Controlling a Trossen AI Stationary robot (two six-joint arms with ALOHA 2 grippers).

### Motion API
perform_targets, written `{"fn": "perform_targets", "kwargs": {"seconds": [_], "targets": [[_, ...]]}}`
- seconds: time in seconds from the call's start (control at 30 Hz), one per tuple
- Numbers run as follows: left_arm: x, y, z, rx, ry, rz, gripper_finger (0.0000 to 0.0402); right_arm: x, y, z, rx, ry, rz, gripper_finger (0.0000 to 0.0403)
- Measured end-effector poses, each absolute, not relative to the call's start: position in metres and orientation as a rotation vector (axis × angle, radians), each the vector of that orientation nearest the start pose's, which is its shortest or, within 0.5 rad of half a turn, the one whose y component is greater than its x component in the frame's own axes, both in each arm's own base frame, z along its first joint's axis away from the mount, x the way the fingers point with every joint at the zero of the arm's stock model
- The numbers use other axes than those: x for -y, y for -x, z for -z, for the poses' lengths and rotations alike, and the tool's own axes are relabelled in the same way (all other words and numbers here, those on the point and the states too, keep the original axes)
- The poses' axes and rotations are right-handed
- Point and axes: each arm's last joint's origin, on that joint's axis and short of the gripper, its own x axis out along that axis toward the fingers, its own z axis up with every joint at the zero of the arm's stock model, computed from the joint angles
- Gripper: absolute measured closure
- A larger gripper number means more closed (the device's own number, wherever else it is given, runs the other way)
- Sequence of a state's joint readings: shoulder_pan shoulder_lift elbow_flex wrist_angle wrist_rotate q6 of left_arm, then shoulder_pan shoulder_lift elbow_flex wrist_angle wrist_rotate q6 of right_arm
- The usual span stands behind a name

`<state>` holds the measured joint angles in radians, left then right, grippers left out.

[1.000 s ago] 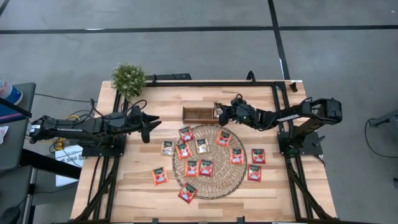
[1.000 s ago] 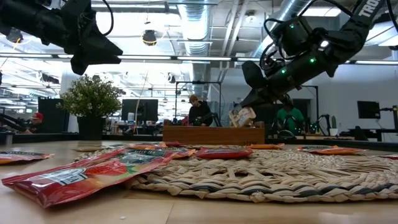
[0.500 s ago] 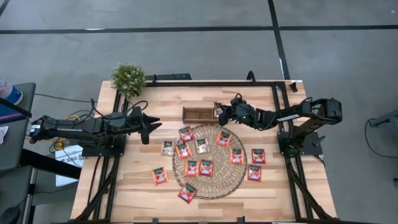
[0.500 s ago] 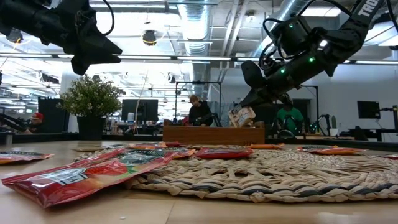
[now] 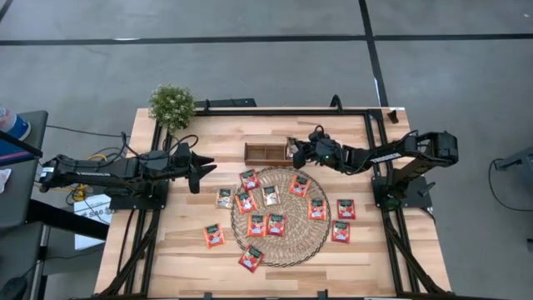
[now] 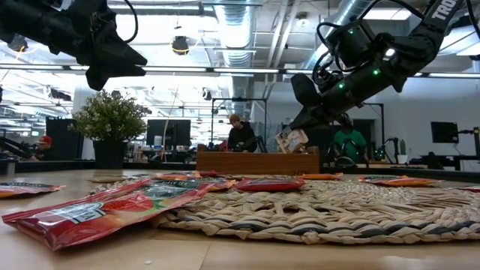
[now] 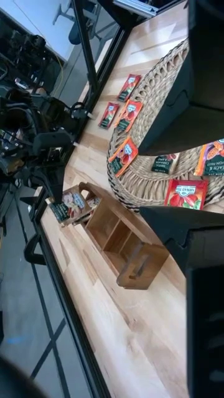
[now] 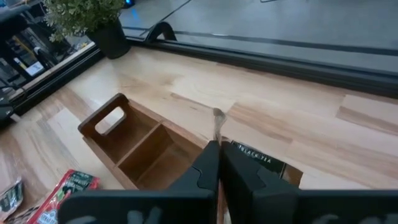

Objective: Pick & Place Tea
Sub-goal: Put the brown tea bag into the right section of the wooden organizer

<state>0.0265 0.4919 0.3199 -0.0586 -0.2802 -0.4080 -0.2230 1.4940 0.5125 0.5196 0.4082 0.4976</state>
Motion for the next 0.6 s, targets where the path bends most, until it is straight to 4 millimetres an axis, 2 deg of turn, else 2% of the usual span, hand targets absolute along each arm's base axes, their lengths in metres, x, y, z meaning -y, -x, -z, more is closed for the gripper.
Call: {"fn": "perform_targets", "kwargs": {"seconds": [0.3, 0.6], "targets": [[-0.0115, -0.1317, -0.2235, -0.164, 0.374, -0.348, 0.0269, 0.0706, -0.2605, -0.1528, -0.318, -0.448, 0.717, 0.0326], [-0.0115, -0.1318, -0.2235, -0.164, 0.373, -0.347, 0.0269, 0.0715, -0.2602, -0.1528, -0.323, -0.432, 0.717, 0.0324]]}}
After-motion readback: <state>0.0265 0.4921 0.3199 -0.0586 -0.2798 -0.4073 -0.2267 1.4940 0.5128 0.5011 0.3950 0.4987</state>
